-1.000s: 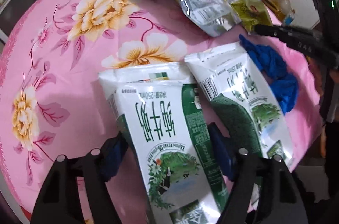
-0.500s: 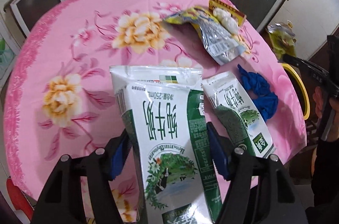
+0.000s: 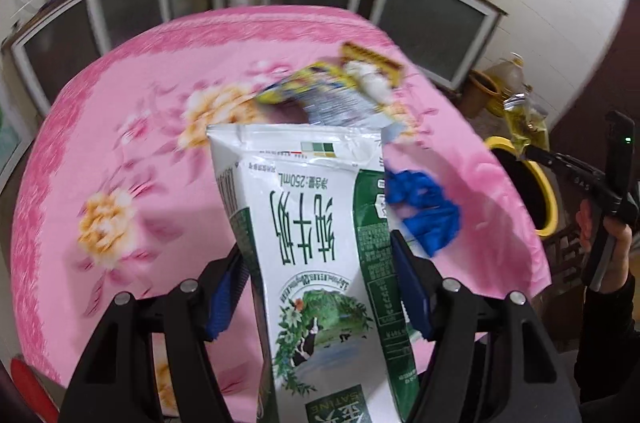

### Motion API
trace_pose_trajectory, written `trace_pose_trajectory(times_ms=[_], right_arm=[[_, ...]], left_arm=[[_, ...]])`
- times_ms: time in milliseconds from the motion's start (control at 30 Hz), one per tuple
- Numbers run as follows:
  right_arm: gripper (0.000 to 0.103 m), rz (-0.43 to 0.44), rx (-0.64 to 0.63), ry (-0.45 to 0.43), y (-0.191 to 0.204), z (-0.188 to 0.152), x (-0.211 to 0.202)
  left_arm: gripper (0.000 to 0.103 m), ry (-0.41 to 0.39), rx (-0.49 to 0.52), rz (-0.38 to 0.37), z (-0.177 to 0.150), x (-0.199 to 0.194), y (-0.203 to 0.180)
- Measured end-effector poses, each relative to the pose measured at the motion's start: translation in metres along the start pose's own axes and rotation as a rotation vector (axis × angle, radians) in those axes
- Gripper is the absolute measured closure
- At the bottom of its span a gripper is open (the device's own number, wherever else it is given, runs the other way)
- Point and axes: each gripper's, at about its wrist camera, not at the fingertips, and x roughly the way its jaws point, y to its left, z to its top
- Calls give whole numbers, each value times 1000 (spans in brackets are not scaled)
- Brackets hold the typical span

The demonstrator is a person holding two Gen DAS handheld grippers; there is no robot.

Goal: Collect trash
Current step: 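Carry carton and wrapper over the yellow bin and open both tools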

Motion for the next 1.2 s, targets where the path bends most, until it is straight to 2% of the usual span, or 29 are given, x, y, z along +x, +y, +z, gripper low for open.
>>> trace_pose_trajectory(times_ms=[467,833,1200], right_arm=[[96,-186,173,-68,-109,-45,-67],[96,-253,276,-66,-168,-68,-76],[96,-270,329,-37,-193,-85,-64]], left_arm=[[39,-12,241,-196,57,42,-159],[39,-7,362,-325,86,86,-271],[38,61,373,-333,103,149,-332]])
